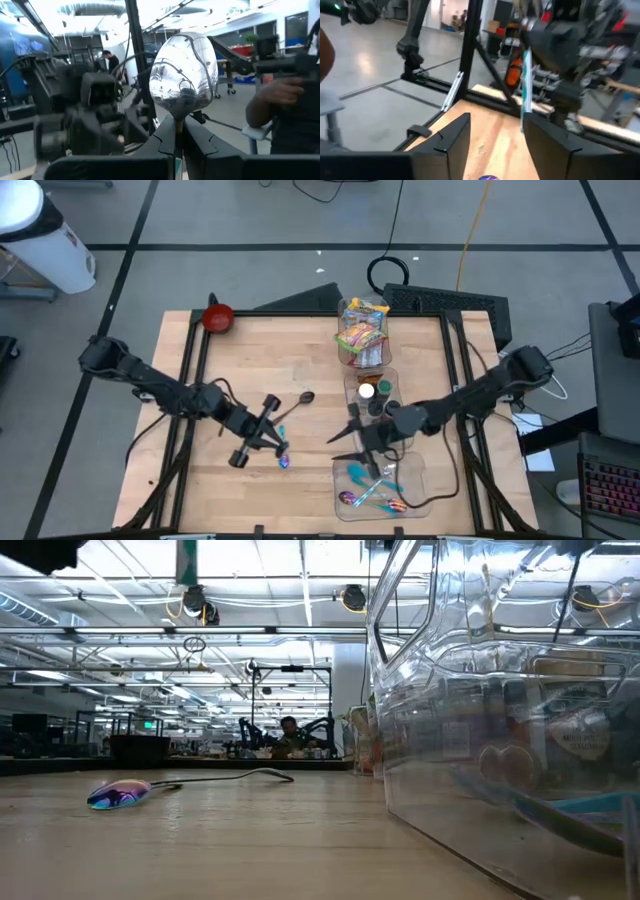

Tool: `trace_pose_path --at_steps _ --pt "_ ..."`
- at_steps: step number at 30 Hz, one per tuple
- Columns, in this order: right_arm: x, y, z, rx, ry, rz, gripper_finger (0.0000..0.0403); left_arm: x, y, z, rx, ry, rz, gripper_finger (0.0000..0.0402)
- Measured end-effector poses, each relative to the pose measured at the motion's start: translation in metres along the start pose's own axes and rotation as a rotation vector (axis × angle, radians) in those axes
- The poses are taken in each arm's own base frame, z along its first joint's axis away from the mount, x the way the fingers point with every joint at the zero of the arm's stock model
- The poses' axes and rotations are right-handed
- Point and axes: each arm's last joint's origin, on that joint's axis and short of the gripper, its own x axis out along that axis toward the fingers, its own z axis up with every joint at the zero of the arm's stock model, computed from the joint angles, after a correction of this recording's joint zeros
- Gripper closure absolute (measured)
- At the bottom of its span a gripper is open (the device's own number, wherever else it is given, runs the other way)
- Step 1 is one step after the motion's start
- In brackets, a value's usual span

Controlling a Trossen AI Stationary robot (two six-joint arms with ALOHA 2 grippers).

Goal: Pick & Place Food Item
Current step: Put the light blue spoon into the bottom transparent bin

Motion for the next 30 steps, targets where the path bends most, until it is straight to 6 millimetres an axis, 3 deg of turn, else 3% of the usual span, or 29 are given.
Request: trace_pose_path --at_steps 9,15,22,30 --pt "0.037 -0.003 -0.016 0.044 0.019 -0.014 0.0129 0.052 0.010 0.001 -0.016 0.028 -0.059 0.0389" --pt "0.053 0.000 -0.028 -0.001 -0.017 -0.013 0.0121 0.075 0.014 -0.003 -0.037 0.098 -0.077 0.0387" --pt "0.057 0.002 -0.032 -0.055 -0.060 -0.002 0.0167 0.076 0.013 -0.004 -0.039 0.111 -0.094 0.0390" --pt "0.057 0.004 -0.032 -0.091 -0.069 0.054 0.0294 0.077 0.007 -0.002 -0.031 0.092 -0.136 0.0377"
